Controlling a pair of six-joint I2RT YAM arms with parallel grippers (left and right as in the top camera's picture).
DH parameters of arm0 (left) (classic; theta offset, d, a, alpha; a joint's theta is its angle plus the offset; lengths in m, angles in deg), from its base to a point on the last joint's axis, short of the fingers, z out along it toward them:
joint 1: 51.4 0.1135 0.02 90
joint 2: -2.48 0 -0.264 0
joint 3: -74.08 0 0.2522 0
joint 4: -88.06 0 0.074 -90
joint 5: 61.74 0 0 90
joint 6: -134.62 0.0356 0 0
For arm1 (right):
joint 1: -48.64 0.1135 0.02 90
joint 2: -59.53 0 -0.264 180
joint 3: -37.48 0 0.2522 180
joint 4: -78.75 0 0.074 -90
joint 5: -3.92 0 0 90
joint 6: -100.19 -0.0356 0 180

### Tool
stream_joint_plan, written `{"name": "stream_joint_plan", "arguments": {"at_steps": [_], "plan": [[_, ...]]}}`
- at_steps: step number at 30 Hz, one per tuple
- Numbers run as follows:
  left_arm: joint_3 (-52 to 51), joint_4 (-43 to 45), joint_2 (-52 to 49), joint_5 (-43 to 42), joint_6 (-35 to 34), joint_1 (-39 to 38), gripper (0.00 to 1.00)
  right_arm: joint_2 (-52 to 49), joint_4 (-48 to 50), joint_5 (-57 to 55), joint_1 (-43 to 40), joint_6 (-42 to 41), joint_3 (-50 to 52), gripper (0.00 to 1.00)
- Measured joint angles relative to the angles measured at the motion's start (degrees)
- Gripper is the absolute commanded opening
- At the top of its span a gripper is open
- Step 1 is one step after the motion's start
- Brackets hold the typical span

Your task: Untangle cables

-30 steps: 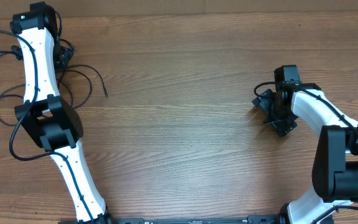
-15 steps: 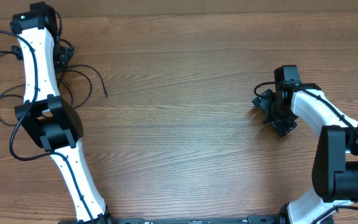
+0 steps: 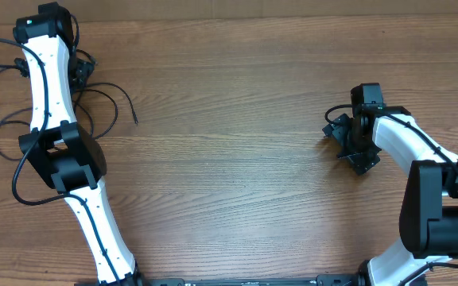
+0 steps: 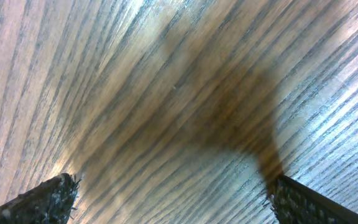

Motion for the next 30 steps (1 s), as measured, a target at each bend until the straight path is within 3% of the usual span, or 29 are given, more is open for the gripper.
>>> {"name": "stream_joint_plan", "arguments": {"at_steps": [30], "plan": [[0.0,0.0,0.0,0.0,0.0,0.0,1.0,0.11,1.73,-0.33,-0.02,0.02,0.02,1.0]]}}
